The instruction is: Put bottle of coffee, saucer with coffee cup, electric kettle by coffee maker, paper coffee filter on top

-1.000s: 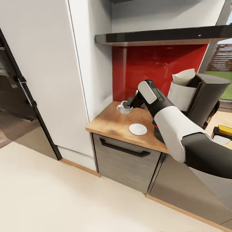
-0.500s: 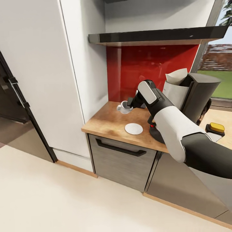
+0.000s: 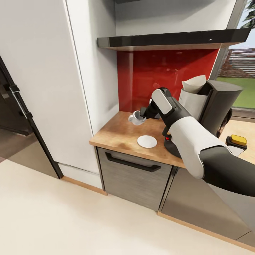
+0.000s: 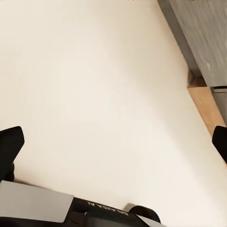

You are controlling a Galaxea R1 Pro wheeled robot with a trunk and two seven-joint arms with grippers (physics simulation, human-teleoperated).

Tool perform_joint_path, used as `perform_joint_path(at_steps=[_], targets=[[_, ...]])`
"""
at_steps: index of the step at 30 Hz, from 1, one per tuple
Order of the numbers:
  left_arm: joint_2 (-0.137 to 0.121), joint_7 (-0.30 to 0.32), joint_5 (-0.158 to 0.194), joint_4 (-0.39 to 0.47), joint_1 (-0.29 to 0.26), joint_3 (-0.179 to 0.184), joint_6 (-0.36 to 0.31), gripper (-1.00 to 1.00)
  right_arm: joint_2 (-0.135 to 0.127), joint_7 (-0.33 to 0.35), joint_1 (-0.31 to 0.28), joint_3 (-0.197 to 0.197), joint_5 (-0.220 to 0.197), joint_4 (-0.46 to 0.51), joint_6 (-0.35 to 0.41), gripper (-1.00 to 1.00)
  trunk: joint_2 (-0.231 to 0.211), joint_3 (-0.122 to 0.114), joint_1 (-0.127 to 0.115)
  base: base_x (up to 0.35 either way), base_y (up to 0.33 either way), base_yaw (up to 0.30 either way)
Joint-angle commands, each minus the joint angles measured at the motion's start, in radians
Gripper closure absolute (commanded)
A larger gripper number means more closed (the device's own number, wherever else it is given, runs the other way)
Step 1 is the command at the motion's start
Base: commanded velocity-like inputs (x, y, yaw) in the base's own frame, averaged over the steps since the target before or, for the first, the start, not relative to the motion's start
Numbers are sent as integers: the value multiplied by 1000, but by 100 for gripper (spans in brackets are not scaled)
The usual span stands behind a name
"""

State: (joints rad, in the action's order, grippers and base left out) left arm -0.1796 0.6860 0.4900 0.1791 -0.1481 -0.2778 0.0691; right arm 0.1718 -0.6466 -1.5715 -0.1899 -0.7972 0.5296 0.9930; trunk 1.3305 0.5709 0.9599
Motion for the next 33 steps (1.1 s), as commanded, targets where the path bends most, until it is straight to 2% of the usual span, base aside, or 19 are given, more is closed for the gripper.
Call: perform_joint_path(at_steps=[1, 10, 15, 19, 27, 32, 33], targets=[[0, 3, 4, -1, -1, 4, 6, -100, -1, -8, -1, -4, -11, 0, 0, 100, 1, 1, 0, 0, 0, 0], [-3, 6, 3, 2, -1, 8, 11, -100, -2, -9, -1, -5, -9, 3, -1, 100, 1, 1, 0, 0, 0, 0], [-4, 6, 1, 0, -1, 9, 11, -100, -1, -119, -1, -6, -11, 1, -1, 100, 1, 1, 0, 0, 0, 0], [-4, 5, 1, 0, -1, 9, 11, -100, -2, -146, -1, -6, -12, 2, 0, 100, 1, 1, 0, 0, 0, 0], [-5, 5, 1, 0, -1, 9, 11, -100, -3, -156, -1, -1, -13, -3, 2, 100, 1, 1, 0, 0, 0, 0], [-5, 6, 0, 0, -1, 9, 11, -100, -6, -157, -1, 1, -15, -70, 1, 100, 1, 1, 0, 0, 0, 0], [-5, 6, 0, 0, -1, 9, 11, -100, -7, -157, -1, 2, -33, -84, 1, 100, 1, 1, 0, 0, 0, 0]])
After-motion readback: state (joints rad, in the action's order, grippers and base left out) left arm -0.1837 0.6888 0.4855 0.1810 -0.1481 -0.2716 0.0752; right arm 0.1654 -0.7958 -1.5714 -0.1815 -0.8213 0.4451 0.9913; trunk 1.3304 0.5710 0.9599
